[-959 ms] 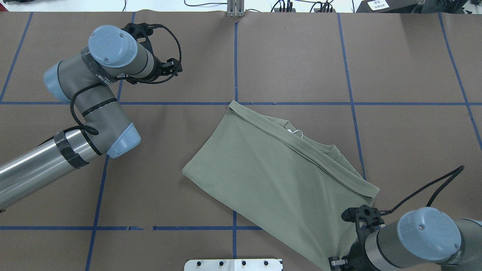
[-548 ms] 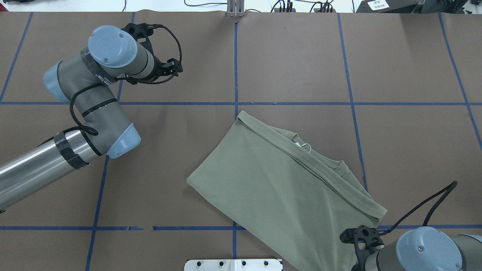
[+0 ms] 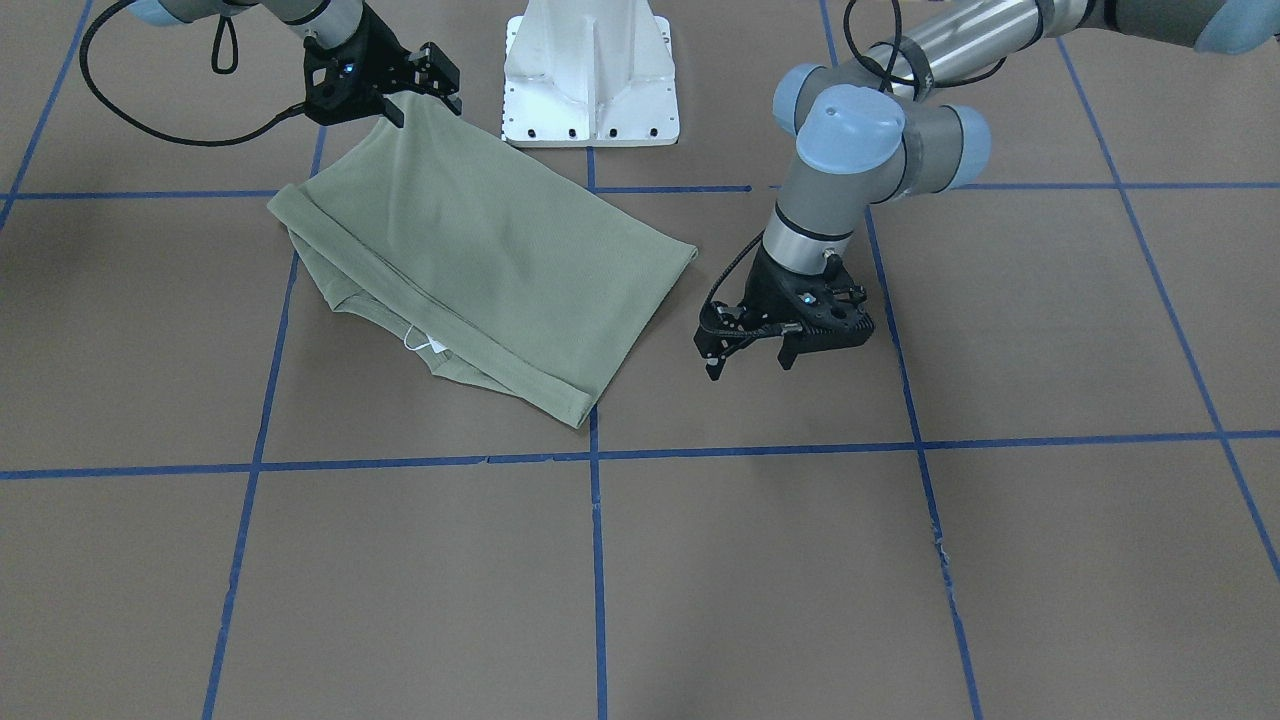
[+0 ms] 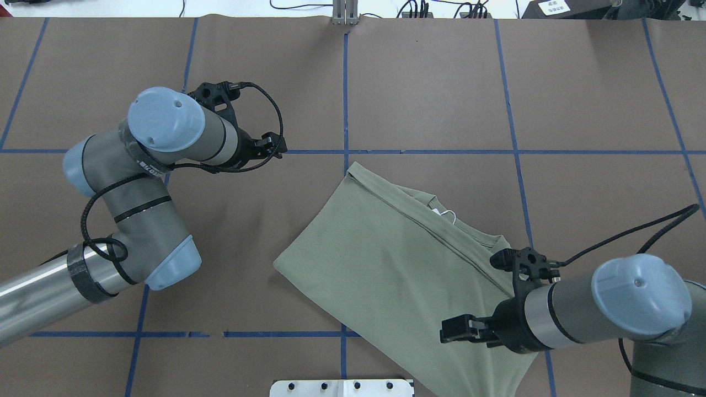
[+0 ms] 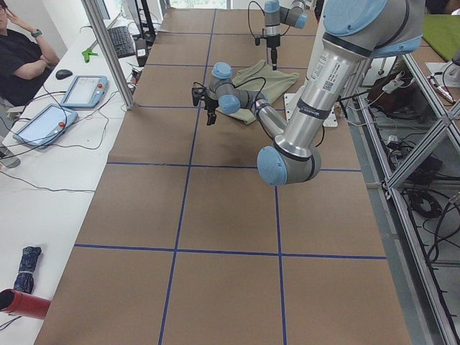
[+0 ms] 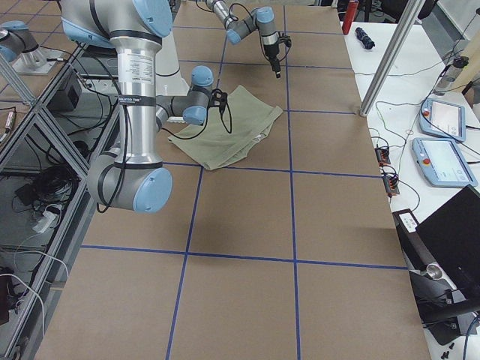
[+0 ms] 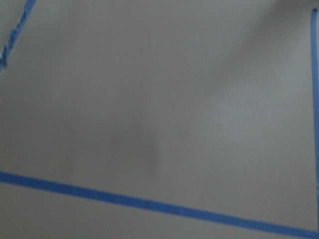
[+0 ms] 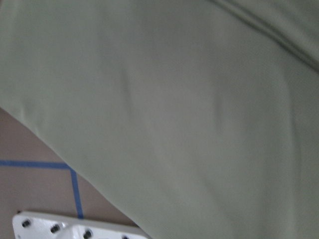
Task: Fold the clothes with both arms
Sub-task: 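Grasp the shirt's far edge with the left gripper while the right gripper holds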
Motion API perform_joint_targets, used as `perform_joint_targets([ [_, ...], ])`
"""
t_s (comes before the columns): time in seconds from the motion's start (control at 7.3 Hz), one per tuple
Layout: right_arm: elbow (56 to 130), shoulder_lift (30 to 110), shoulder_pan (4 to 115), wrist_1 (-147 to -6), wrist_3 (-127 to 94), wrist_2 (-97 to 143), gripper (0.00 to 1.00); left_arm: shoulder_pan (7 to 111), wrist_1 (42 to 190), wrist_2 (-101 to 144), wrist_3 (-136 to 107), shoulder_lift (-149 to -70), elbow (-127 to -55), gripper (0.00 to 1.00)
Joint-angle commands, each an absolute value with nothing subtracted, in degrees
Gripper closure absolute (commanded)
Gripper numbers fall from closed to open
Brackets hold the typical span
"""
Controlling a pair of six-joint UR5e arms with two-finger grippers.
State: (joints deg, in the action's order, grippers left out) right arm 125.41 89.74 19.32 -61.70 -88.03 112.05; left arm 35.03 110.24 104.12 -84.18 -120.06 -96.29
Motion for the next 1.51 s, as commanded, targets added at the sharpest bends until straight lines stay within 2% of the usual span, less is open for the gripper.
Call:
perform_joint_targets([
  [0.0,125.25,88.51,26.43,-61.70,-87.54,112.06,0.00,25.97,110.39,104.59,-94.52,-118.04,-100.27,0.01],
  [0.27,124.63,87.54,28.38,-61.96,-87.45,112.06,0.00,21.55,110.04,102.66,-100.00,-117.86,-101.16,0.01],
  [0.82,124.37,87.19,28.30,-61.96,-87.63,112.06,0.00,21.18,108.37,102.66,-100.28,-116.81,-100.55,0.03],
  [0.96,124.37,87.27,28.30,-61.96,-87.63,112.06,0.00,21.09,108.37,102.66,-100.54,-116.81,-100.55,0.11],
  [1.1,124.37,87.28,28.39,-61.88,-87.63,112.06,0.00,20.75,108.37,102.66,-101.68,-116.89,-100.55,0.36],
  [1.23,124.28,87.28,28.39,-61.88,-87.54,112.15,0.00,20.48,108.46,102.57,-101.69,-116.89,-100.63,0.82],
  [1.37,124.28,87.36,28.39,-61.96,-87.63,112.06,0.00,20.22,108.46,102.57,-101.69,-116.89,-100.72,1.00],
])
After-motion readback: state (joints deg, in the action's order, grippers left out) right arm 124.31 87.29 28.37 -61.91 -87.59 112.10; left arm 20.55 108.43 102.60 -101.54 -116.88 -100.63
